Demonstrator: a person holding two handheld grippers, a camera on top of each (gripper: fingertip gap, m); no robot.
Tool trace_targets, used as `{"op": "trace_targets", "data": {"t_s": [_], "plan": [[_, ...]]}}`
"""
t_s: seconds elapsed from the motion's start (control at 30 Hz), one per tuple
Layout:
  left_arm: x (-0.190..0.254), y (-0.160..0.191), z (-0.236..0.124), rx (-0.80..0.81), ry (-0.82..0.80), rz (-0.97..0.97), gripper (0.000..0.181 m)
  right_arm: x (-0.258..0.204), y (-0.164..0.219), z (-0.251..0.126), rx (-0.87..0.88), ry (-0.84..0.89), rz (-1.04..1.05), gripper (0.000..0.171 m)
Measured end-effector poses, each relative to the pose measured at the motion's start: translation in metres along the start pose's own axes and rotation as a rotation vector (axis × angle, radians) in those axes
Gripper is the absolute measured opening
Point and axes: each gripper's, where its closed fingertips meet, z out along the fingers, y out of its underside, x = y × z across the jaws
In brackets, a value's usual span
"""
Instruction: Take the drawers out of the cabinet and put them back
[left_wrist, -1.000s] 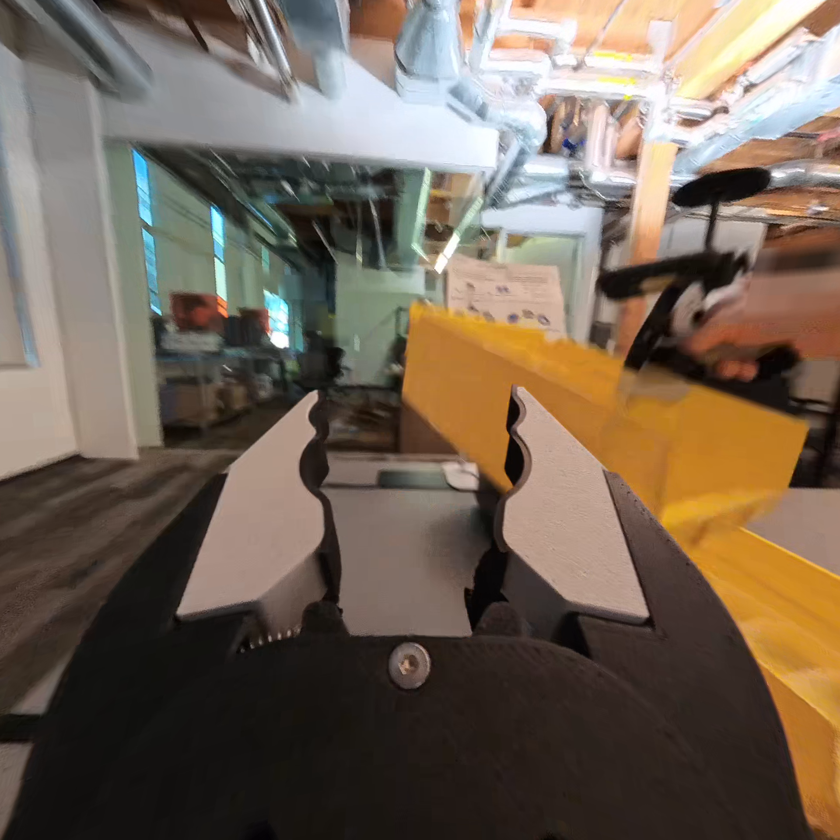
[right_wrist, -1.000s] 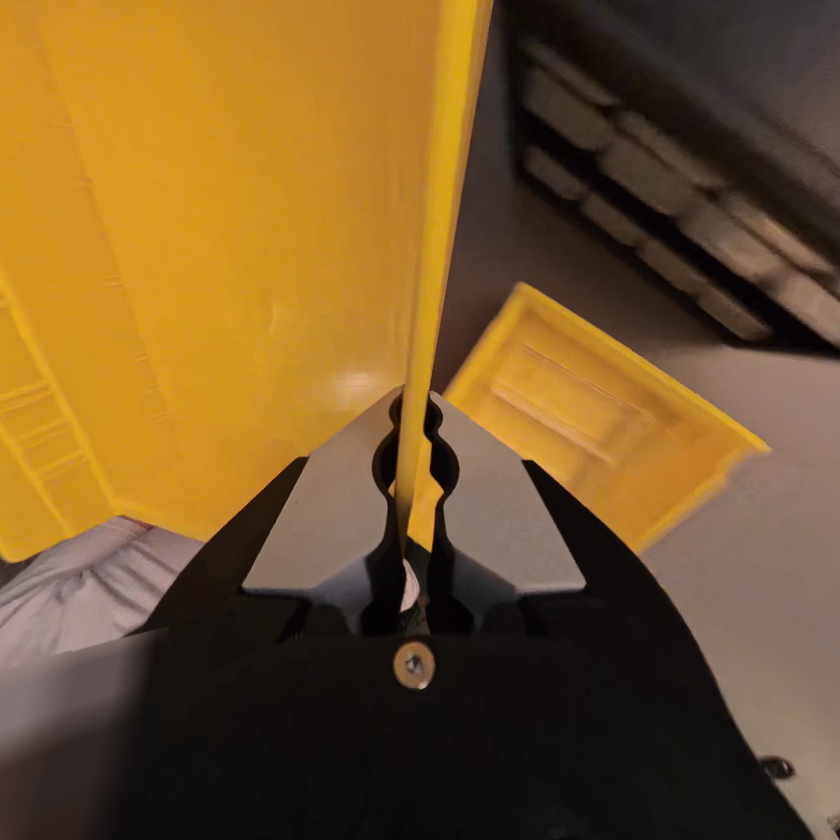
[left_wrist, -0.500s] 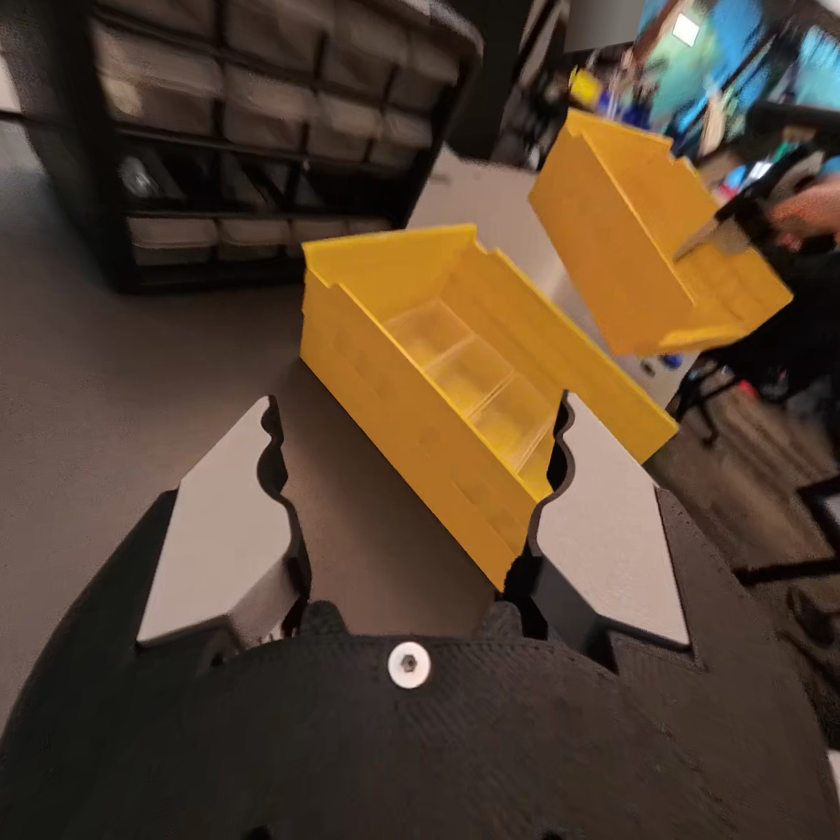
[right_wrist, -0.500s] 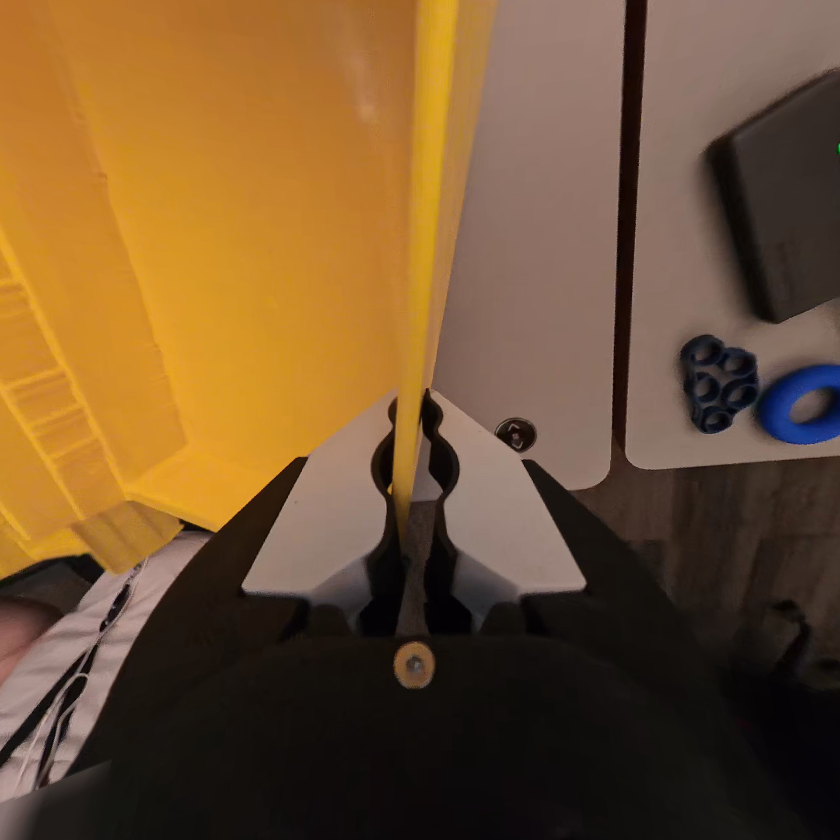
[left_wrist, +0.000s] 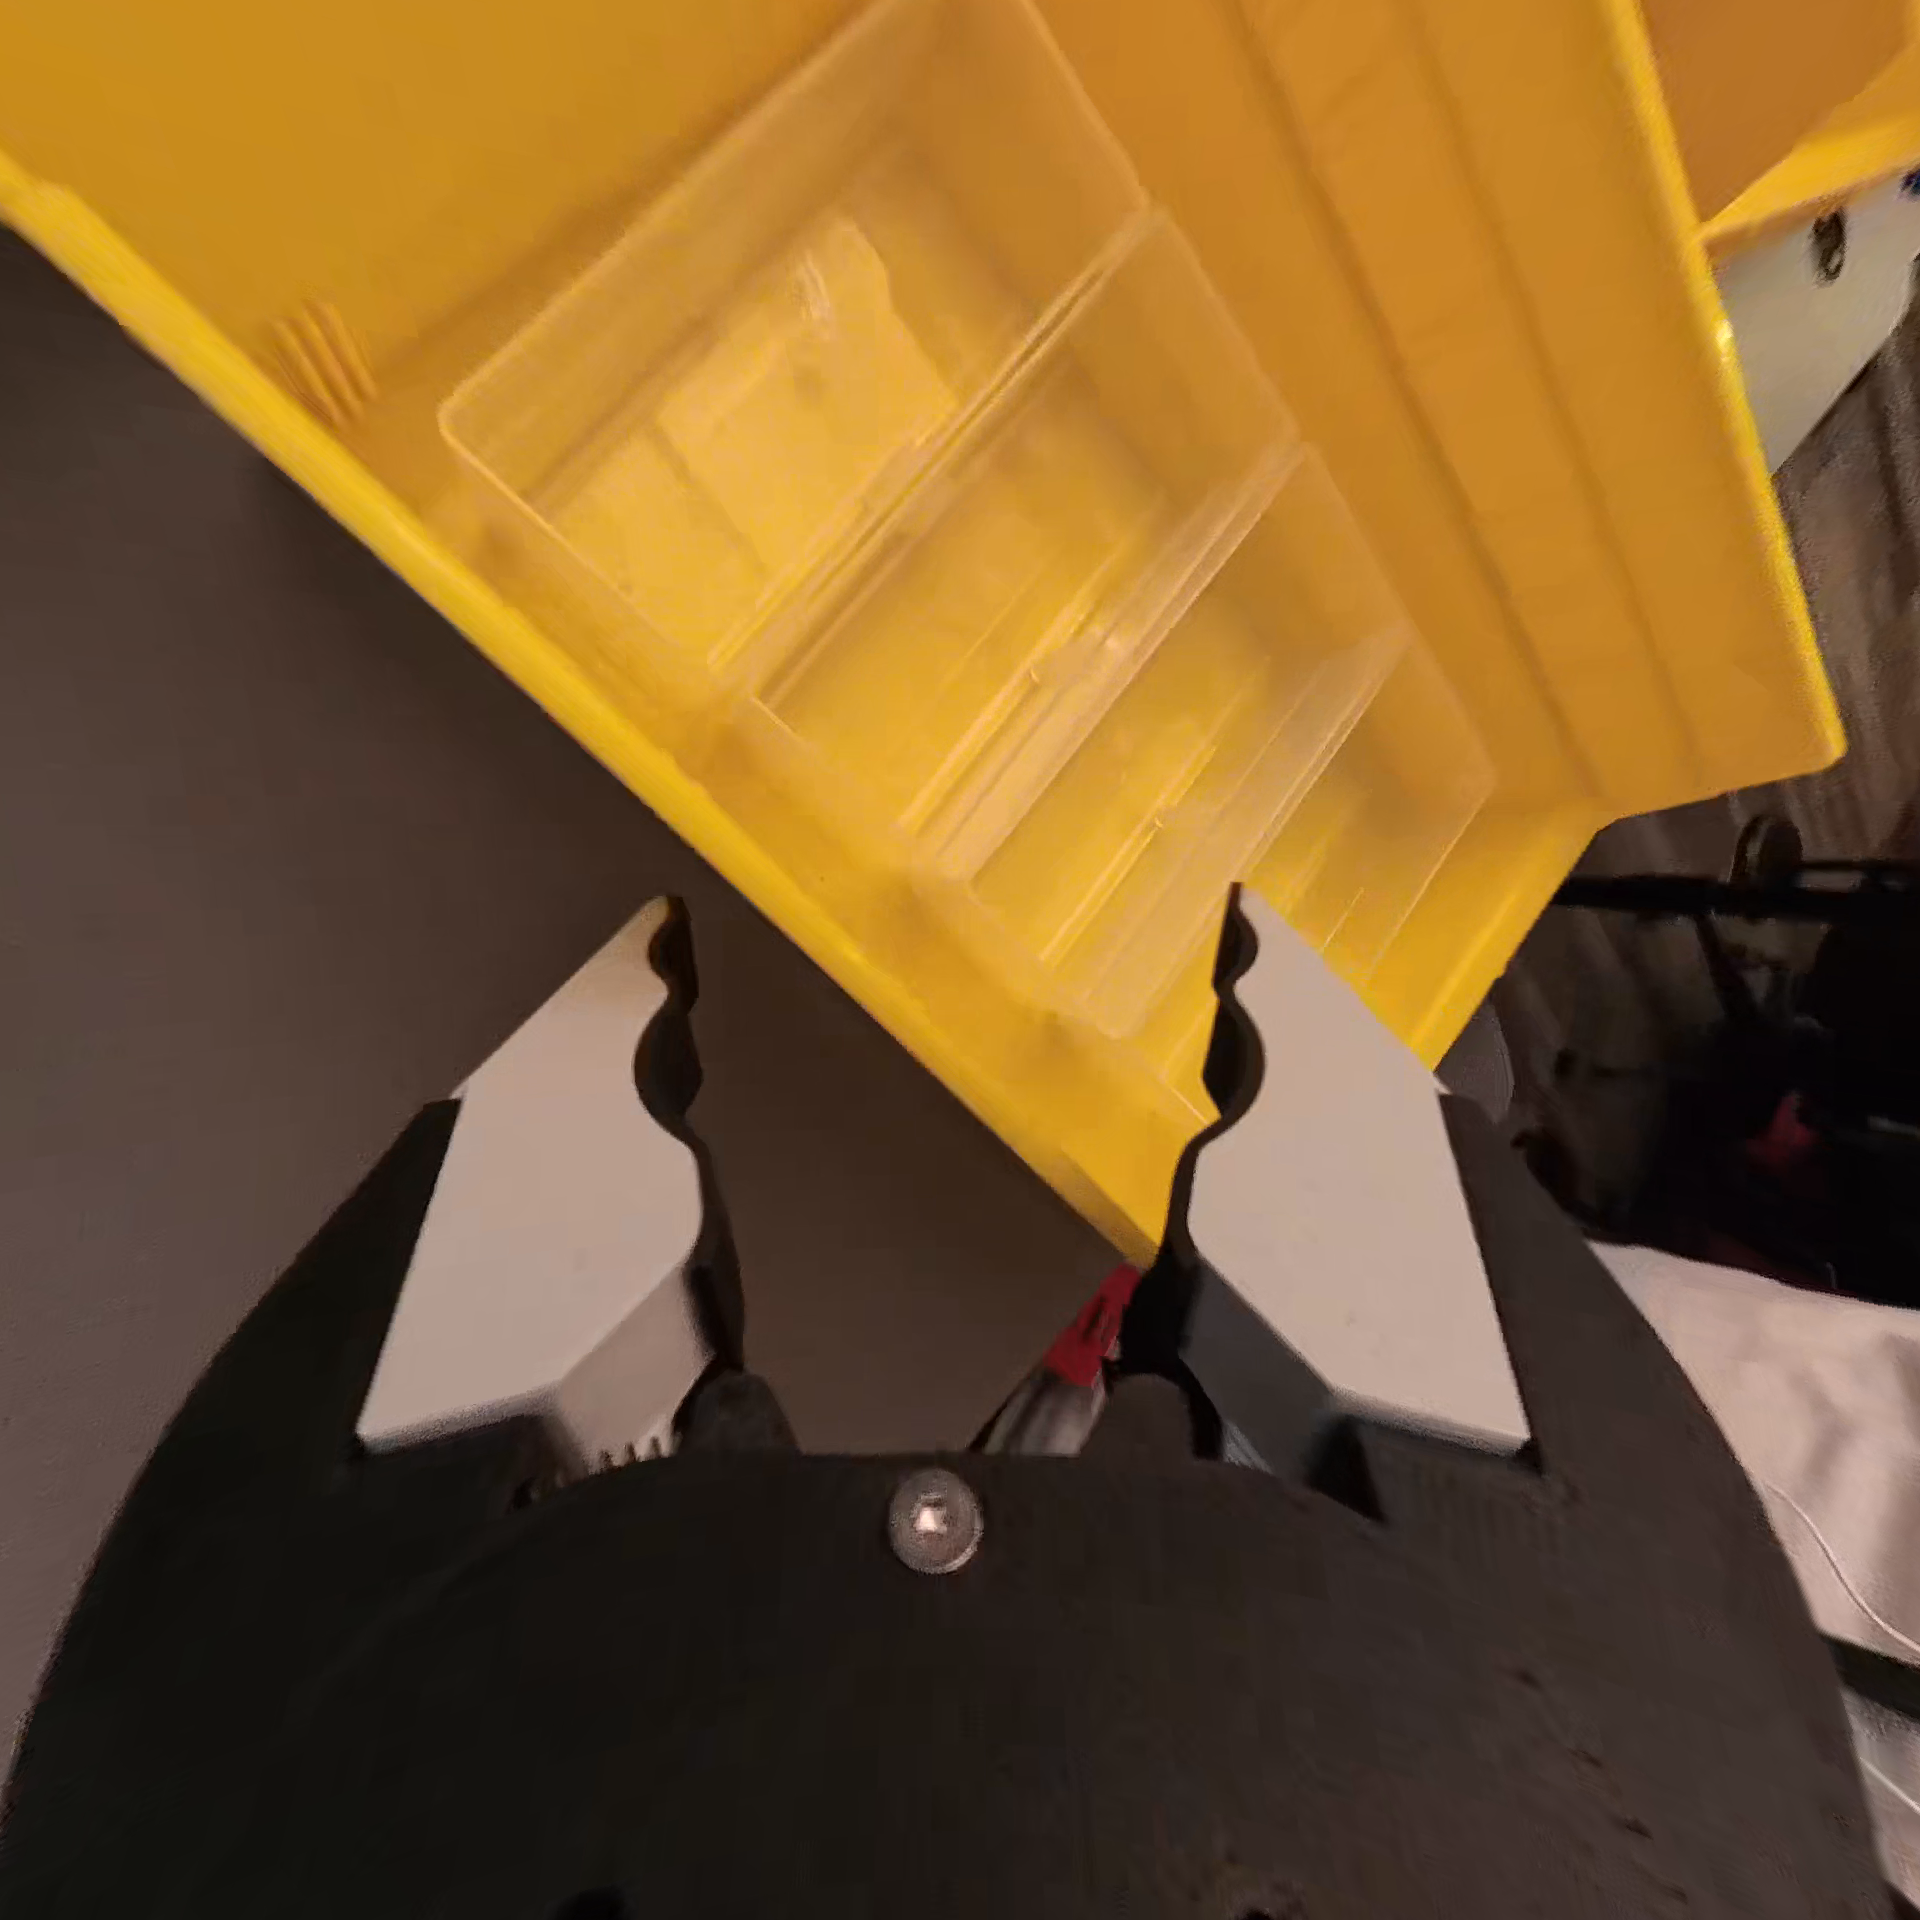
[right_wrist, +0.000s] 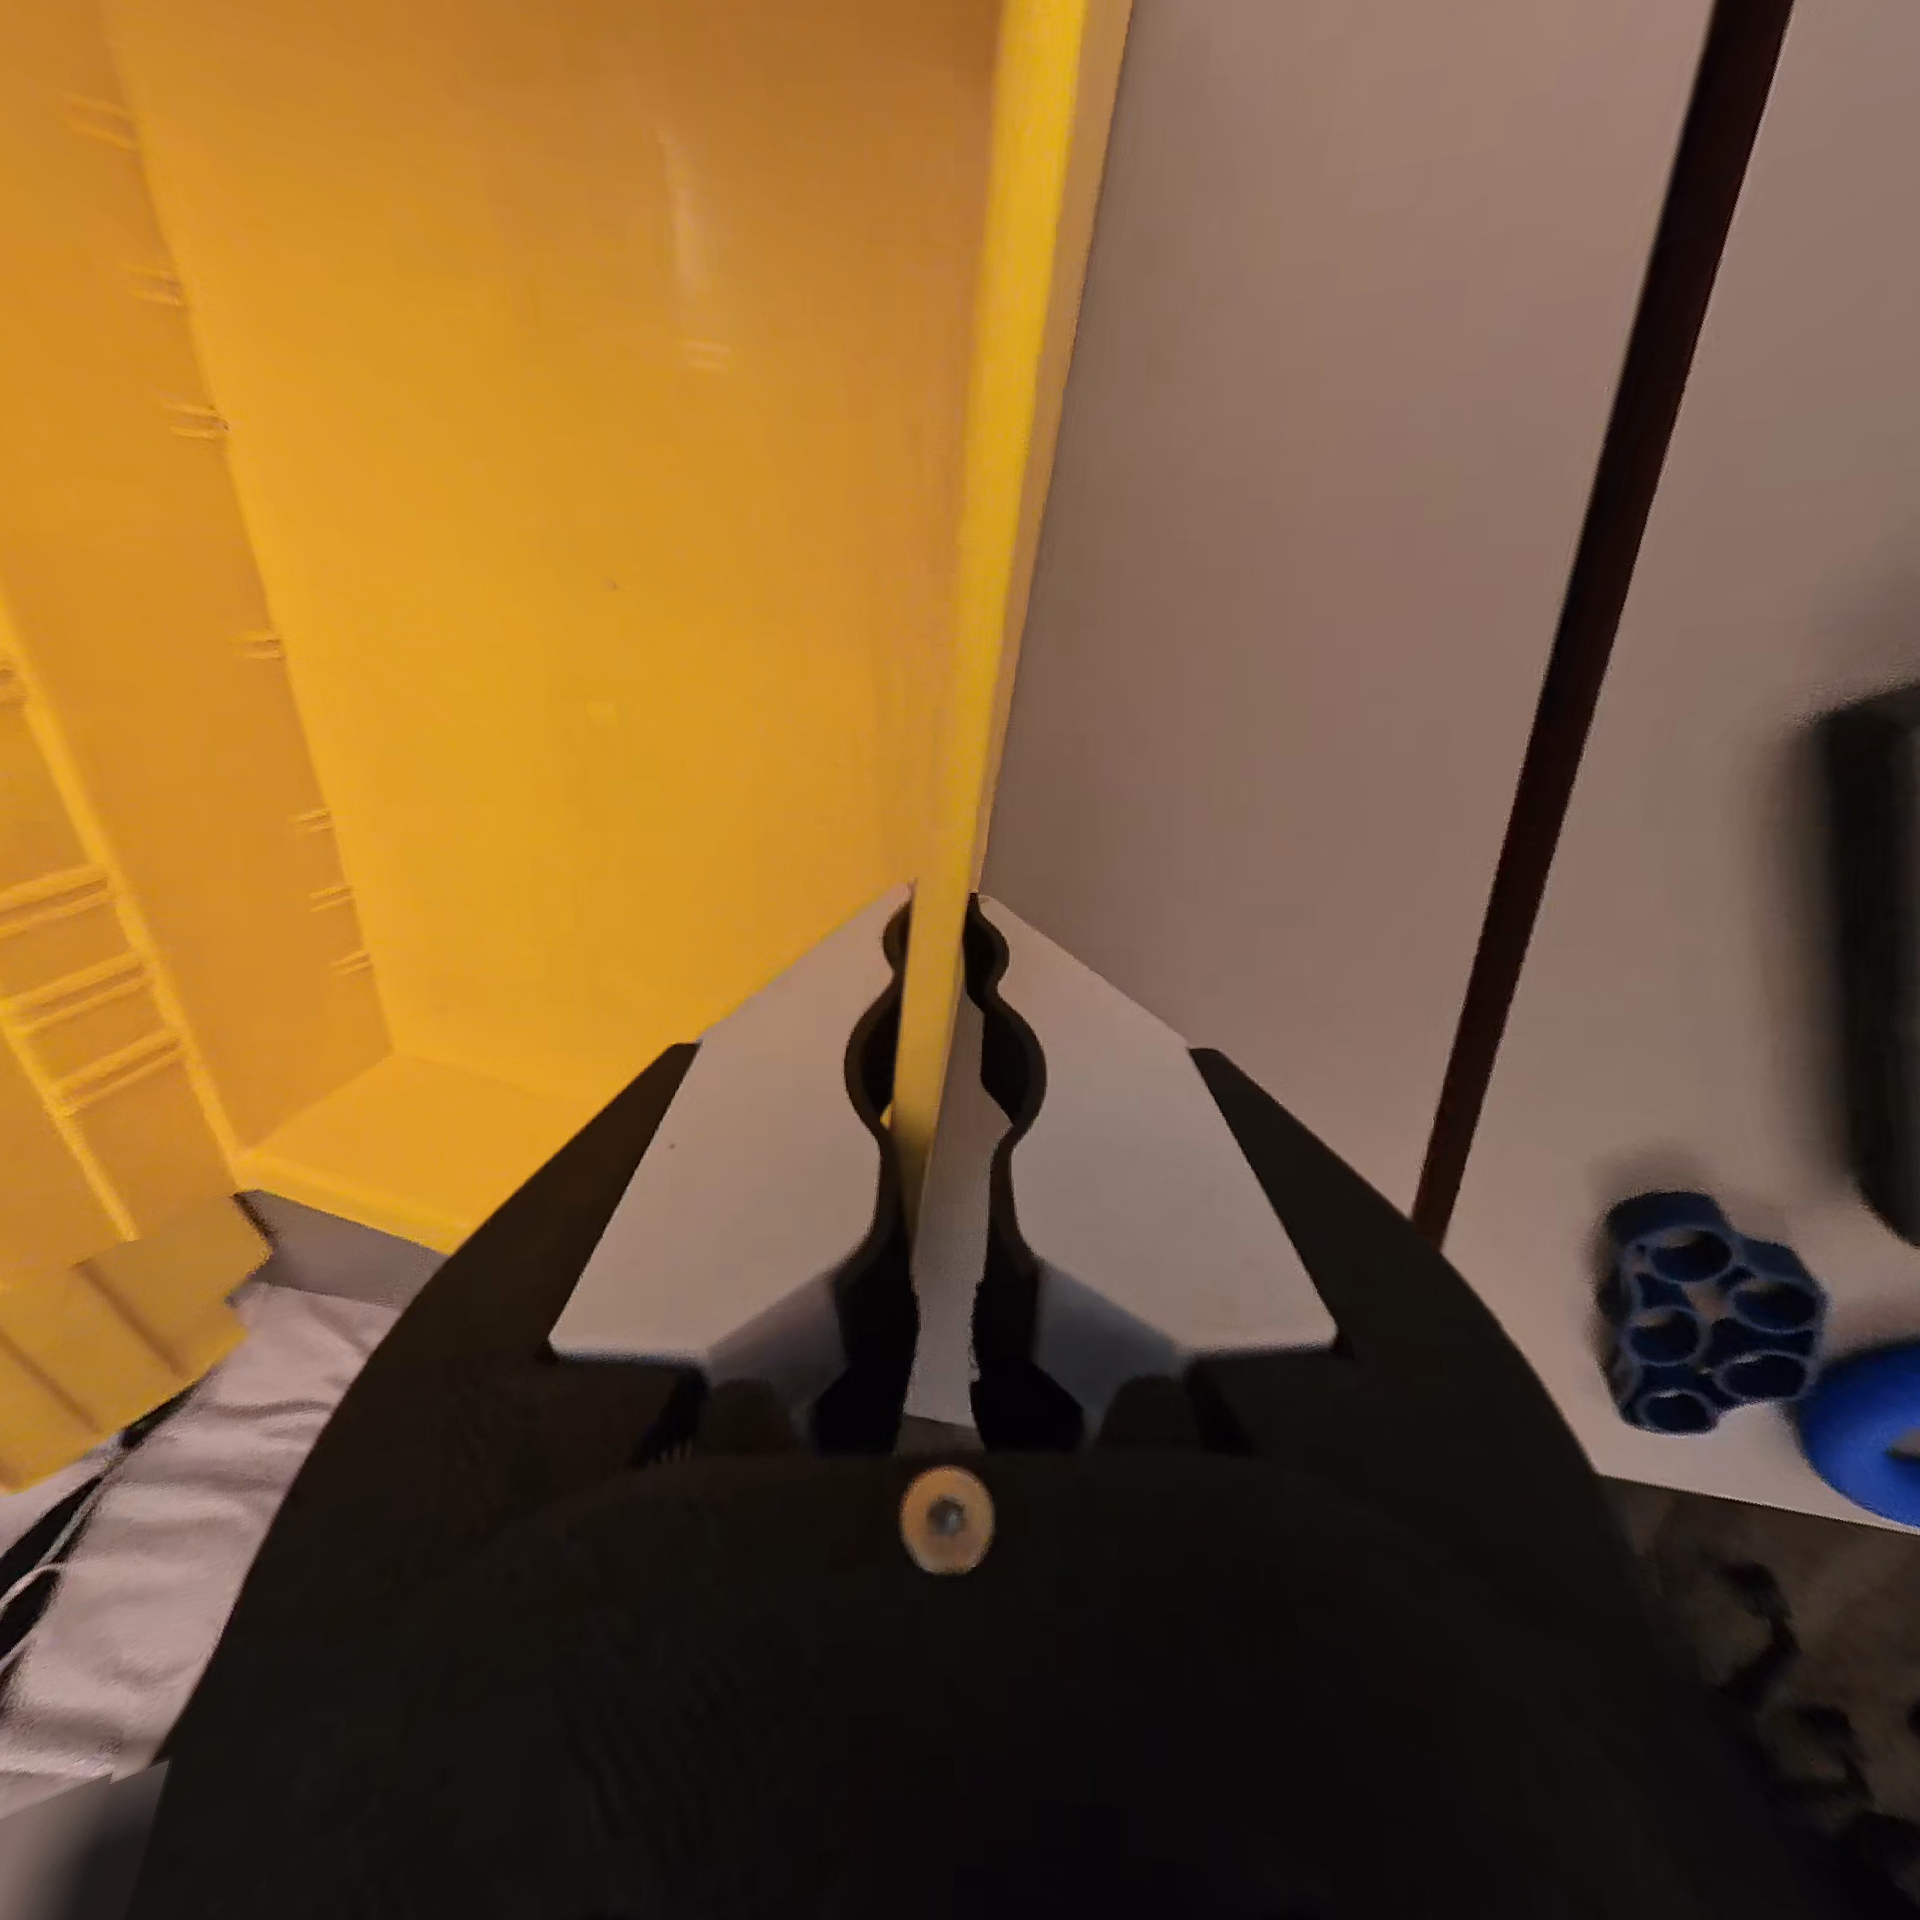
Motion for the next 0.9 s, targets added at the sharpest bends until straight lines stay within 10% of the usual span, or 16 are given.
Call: {"op": "trace_targets", "data": {"t_s": [0.33,0.9], "plan": [[-0.074,0.014,-0.021,-0.185,-0.204,-0.039,0.008,-0.001,-0.006,0.000,0.076,-0.019,-0.017,0.004],[-0.251,0.096,-0.153,0.024,-0.362,-0.510,0.006,0.025,-0.022,-0.006,0.082,0.104,-0.023,0.002]]}}
